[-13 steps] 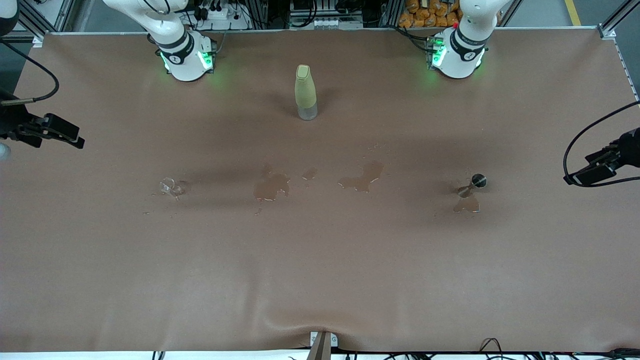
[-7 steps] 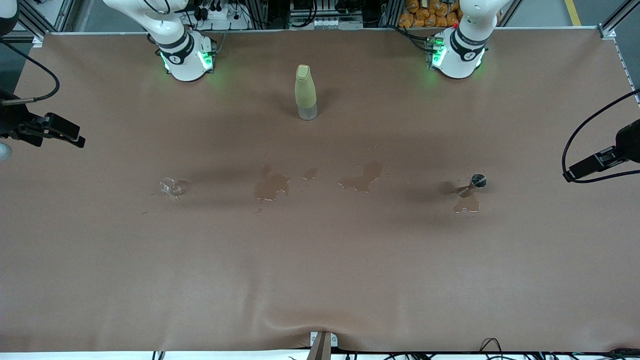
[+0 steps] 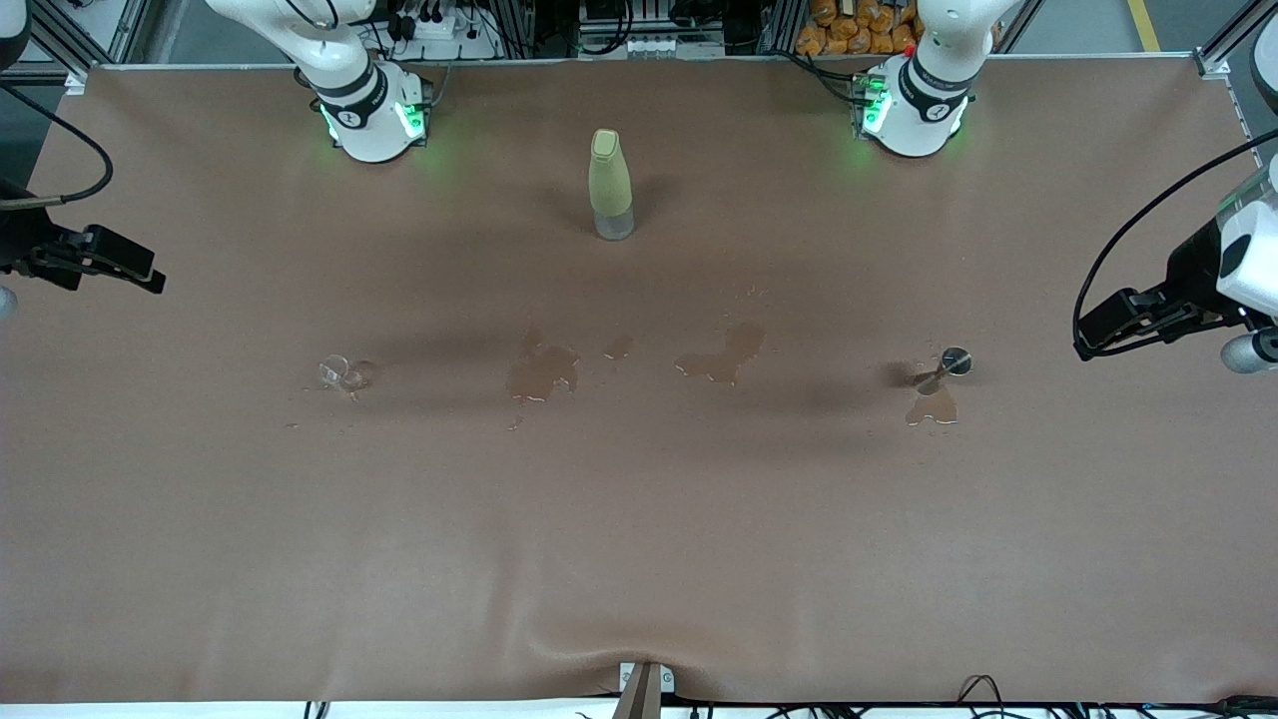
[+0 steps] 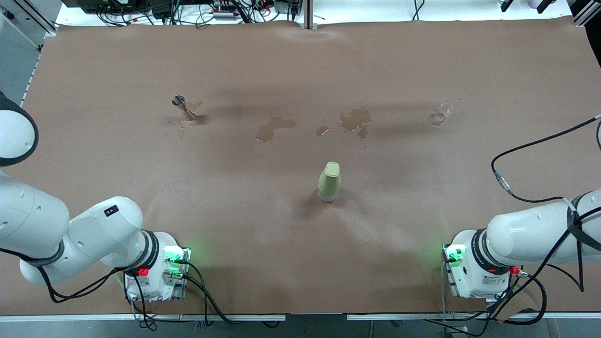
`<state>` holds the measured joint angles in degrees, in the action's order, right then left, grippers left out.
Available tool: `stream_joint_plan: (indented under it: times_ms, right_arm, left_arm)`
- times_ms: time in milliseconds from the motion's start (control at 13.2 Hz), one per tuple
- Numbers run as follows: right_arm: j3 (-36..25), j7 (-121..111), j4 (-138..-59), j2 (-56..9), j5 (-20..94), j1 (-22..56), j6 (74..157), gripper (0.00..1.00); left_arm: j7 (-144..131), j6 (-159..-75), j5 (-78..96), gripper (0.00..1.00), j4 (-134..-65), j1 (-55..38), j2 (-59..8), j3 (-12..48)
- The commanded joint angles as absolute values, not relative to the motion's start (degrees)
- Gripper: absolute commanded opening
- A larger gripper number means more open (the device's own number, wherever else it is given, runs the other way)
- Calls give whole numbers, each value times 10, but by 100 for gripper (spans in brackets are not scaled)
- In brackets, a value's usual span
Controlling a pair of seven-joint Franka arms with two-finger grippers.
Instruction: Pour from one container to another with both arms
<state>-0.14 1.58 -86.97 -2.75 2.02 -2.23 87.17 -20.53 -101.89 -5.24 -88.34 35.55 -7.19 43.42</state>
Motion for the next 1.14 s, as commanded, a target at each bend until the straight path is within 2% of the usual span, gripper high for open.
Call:
stream_joint_plan:
  times_ms: [0,682,758,985,1061]
  right_arm:
    - [1,22,-882,-9,20,-25,867,100]
    - [18,22,-882,-2,21,-52,864,100]
    - [18,22,-882,-2,21,-51,864,100]
    - [18,22,-879,-5,20,-47,859,100]
    - [18,22,-879,-5,20,-47,859,100]
  left_arm:
    - [-219,-1020,-63,100,-882,361,-66,449]
    - [-219,-1019,-66,100,-877,344,-54,442]
    - [-220,-1019,-66,100,-879,315,-52,424]
    - [-219,-1017,-62,100,-881,168,-45,274]
    - [-219,-1016,-62,100,-883,138,-41,250]
